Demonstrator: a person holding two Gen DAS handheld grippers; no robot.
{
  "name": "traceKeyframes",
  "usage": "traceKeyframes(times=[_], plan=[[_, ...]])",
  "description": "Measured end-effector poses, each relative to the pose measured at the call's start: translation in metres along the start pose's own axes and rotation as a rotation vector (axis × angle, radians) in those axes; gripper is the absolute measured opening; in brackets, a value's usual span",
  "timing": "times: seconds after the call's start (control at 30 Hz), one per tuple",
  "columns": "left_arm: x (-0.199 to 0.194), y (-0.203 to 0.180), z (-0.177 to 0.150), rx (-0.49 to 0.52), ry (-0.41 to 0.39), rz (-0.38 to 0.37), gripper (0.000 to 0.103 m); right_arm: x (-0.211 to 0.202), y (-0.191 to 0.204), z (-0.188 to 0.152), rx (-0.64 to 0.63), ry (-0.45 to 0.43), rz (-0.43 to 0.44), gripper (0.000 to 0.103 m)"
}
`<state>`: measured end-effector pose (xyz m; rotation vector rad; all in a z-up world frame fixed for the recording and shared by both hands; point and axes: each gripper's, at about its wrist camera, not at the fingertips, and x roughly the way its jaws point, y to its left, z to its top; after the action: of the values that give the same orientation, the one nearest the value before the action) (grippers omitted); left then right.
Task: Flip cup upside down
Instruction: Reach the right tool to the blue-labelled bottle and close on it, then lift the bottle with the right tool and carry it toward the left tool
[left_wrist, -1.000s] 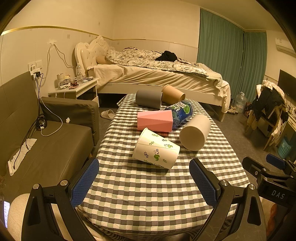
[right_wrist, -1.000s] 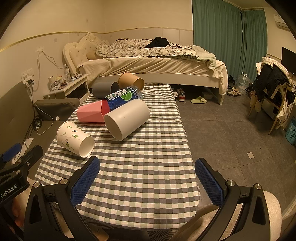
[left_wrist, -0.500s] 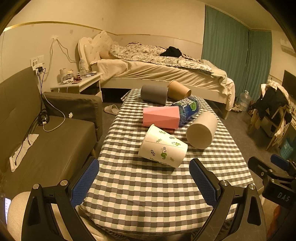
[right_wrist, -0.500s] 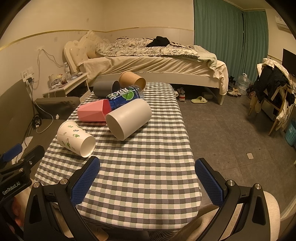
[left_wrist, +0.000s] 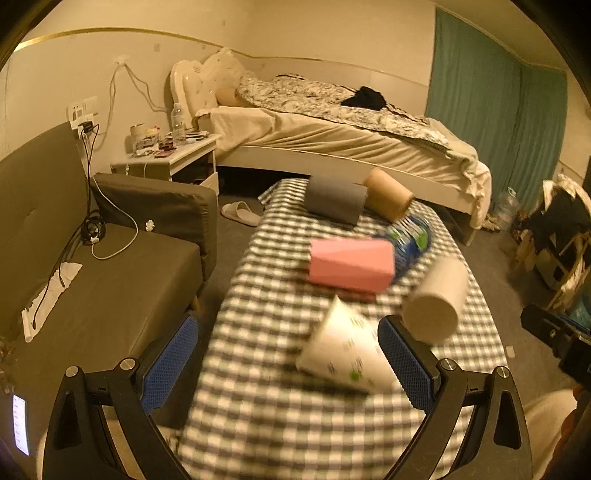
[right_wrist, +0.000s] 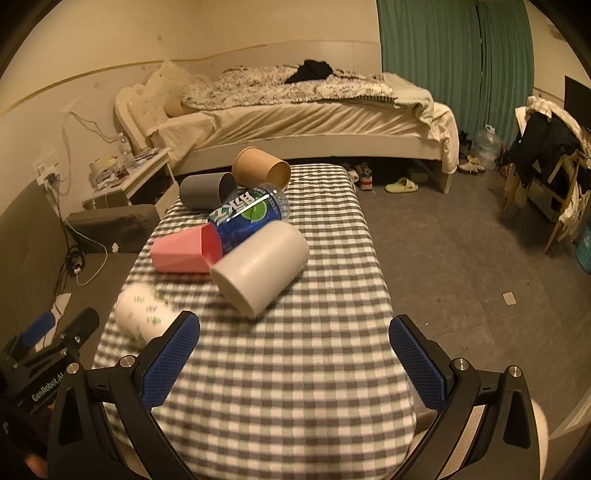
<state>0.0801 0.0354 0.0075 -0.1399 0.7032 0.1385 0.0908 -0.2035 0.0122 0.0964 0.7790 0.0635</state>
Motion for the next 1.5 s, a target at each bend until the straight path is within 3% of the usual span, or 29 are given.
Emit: traceKeyframes(times=[0.37,0.6,0.83,1.17,1.33,1.5], plan=[[0.070,0.019,0.078,-0.009,0.011,0.026,0.101,0.076,0.042,0.094,-0.024,0.083,-0.043,0.103],[0.114,0.038,0.088,-0.023,0.055,0.036,0.101,0.148,0.067,0.133,0.042,0.201,-0.075,0.103],[0.140,0.055,0.079,-0.052,0.112,0.017,0.101,0.212,0.076,0.139,0.082,0.347,-0.134,0.103],[0.154,0.057,0.075,-0.050,0.149,0.008,0.101,0.262,0.070,0.127,0.108,0.461,-0.173,0.100],[0.152,0.059,0.074,-0.051,0.145,0.010,0.101,0.270,0.060,0.122,0.169,0.485,-0.150,0.085],[0.148,0.062,0.075,-0.057,0.137,0.015,0.101,0.259,0.061,0.123,0.146,0.463,-0.145,0.077]])
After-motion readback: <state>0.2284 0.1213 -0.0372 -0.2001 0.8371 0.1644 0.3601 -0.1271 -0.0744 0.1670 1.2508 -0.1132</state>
